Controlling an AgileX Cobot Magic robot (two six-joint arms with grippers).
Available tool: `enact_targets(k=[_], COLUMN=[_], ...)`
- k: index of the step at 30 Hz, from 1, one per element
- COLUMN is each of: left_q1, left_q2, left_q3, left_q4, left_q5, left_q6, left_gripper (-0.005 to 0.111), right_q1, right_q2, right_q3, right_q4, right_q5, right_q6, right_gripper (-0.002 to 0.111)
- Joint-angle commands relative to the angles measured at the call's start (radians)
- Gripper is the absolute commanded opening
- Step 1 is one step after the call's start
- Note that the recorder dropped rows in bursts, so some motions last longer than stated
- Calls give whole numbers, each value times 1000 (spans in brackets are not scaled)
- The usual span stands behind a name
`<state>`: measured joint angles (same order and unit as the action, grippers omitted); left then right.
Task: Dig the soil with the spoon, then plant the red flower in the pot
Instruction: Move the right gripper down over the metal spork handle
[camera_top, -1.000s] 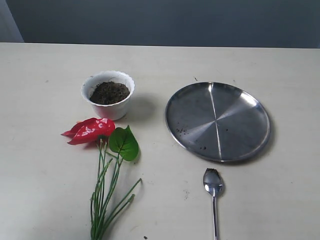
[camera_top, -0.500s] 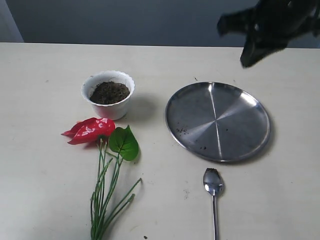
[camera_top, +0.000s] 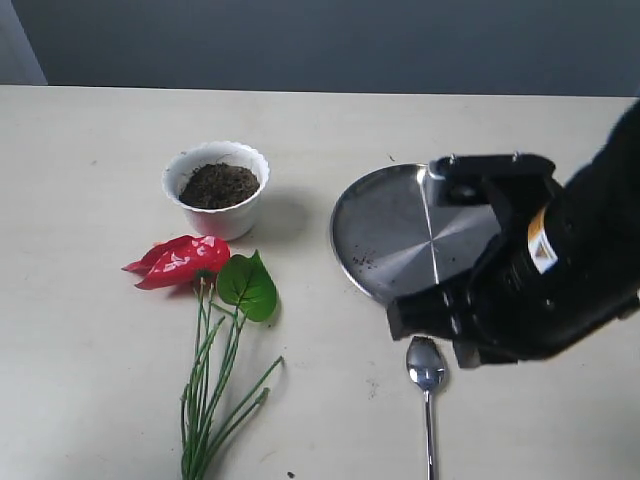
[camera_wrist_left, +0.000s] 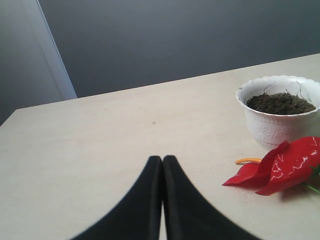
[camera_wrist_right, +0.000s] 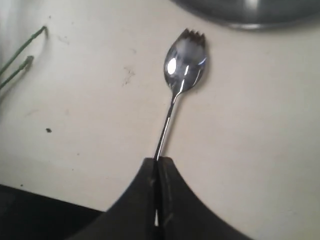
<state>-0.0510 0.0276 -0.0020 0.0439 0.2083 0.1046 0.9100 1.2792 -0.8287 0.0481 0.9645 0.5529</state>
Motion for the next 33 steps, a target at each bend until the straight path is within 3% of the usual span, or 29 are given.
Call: enact_targets(k=[1,2,5,6,11,14,17,21,33], left_q1=[-2,-2,-2,-2,-2,-2,-2,-2,-2], left_q2=[-4,-4,-4,-4,-4,-4,-4,-4,-4], left_q3=[2,2,2,2,2,2,2,2,2], left_q4=[-1,-1,-1,-1,-1,-1,-1,-1,-1], left_q5=[-9,-9,-9,-9,-9,-9,-9,-7,-7], left_q6=[-3,-3,-3,-3,-3,-3,-3,-3,-3], left_gripper=[0,0,0,0,0,0,0,0,0], right_q1=[17,19,20,20,20,20,20,20,20], right_q2=[-38,-36,-9,7,90,73,73,80,264], right_q3=[139,158,207,214,216,176,112,83,130], right_q4=[89,99,151,169,186,221,204,172,128], right_q5=[-104,-113,-177,-196,-211,-133,-43,-7,3], right_q6=[28,24,24,24,-61,-428,-568,-610,-601], right_gripper=[2,8,43,47,46,39,33,45,46])
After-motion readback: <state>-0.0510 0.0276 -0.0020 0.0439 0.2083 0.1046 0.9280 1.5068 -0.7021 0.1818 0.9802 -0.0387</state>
